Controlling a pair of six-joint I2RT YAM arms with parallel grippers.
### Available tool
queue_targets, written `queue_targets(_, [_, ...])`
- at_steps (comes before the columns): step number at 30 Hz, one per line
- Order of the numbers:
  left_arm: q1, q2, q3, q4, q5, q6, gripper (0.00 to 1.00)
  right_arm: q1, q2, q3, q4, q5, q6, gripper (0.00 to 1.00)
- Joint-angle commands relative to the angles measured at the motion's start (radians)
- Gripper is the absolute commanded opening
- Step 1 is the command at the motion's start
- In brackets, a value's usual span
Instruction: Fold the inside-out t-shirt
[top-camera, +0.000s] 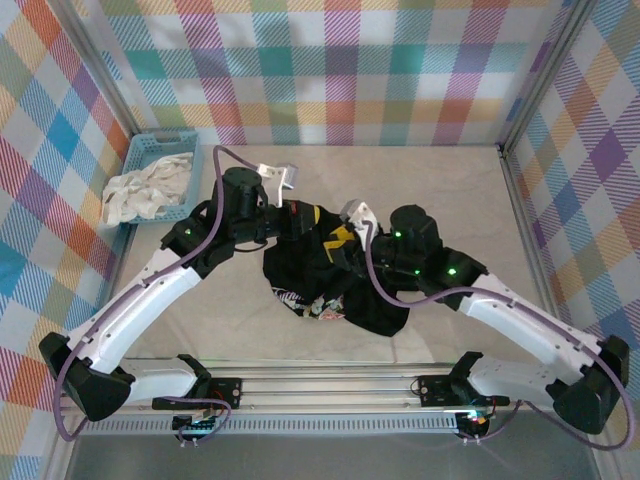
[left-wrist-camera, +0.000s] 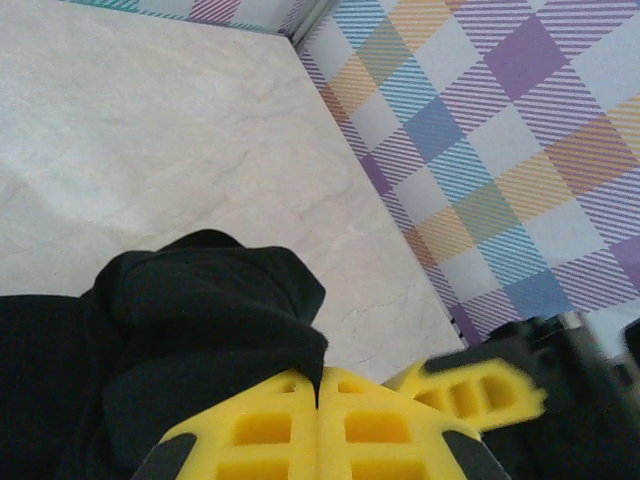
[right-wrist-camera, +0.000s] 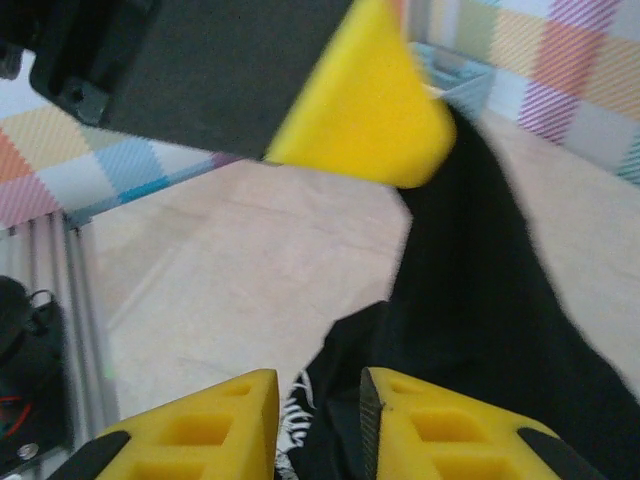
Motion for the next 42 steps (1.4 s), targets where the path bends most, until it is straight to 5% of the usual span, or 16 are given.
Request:
queue_targets(1, [-0.016,-0.005,0.038,-0.001,0.008,0.017,0.0,0.0,0.067,0.032,0.082,-0.03,0.018,0.27])
queue_targets(15, [-0.017,-0.013,0.028,-0.001,0.004,0.025,0.0,-0.001,0.139,0.096,0.048,0.169,-0.026,0.21])
queue_targets(25, [-0.017,-0.014,0.019,0.001,-0.033,0.039,0.0,-0.004,0.124,0.116,0.01,0.135,-0.048,0.0])
queue_targets(32, [-0.017,0.002,0.014,0.009,-0.204,0.063,0.0,-0.055,0.036,0.154,-0.057,-0.132,-0.065,0.0])
queue_targets(42, [-0.015,0.025,0.014,0.034,-0.23,0.06,0.0,-0.311,0.028,0.081,0.283,-0.589,0.404,0.0])
